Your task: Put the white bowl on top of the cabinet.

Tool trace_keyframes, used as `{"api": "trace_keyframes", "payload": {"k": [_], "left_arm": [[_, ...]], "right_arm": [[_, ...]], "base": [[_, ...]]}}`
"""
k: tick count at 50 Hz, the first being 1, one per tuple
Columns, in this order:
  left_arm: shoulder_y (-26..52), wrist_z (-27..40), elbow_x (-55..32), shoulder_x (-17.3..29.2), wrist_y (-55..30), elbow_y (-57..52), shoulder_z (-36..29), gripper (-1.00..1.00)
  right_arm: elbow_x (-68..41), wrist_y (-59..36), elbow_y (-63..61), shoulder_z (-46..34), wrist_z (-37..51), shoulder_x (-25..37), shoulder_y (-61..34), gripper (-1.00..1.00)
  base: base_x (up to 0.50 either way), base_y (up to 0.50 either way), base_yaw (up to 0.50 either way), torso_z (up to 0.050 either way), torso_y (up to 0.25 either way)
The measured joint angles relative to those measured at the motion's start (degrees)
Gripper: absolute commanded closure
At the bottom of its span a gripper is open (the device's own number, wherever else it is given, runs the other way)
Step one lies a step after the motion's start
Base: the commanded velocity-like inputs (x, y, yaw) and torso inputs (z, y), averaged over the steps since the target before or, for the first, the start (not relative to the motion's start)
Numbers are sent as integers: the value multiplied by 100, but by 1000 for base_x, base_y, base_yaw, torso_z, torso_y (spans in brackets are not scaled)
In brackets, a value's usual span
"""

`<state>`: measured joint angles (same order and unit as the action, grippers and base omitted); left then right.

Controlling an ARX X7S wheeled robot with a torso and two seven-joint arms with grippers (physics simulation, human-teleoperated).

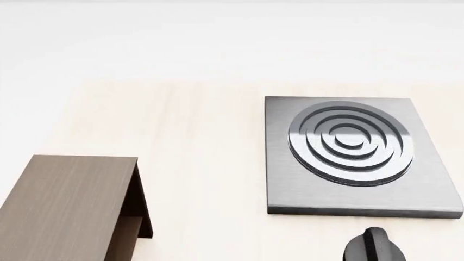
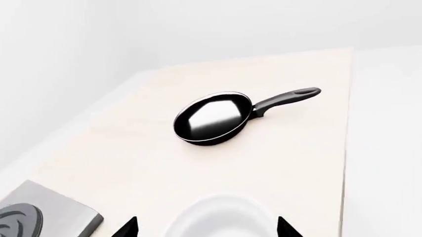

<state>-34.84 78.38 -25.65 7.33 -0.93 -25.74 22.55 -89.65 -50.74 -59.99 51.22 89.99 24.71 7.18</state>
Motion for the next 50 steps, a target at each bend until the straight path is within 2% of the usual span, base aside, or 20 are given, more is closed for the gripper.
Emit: {"api": "trace_keyframes", "payload": {"k": [11, 36, 50], "left_arm": [[-10, 1, -5, -1, 9, -2, 0, -100], [-15, 3, -9, 4, 18, 1, -1, -100], [-2, 8, 1, 8, 8, 5, -15, -100]], "right_arm": [[-397, -362, 0, 633, 0, -47, -103, -100], [-62, -1078, 0, 844, 0, -472, -178, -100], [74, -2304, 161, 994, -1, -886, -956, -100]], "base": [[0, 0, 0, 0, 0], [0, 0, 0, 0, 0], [0, 0, 0, 0, 0]]}}
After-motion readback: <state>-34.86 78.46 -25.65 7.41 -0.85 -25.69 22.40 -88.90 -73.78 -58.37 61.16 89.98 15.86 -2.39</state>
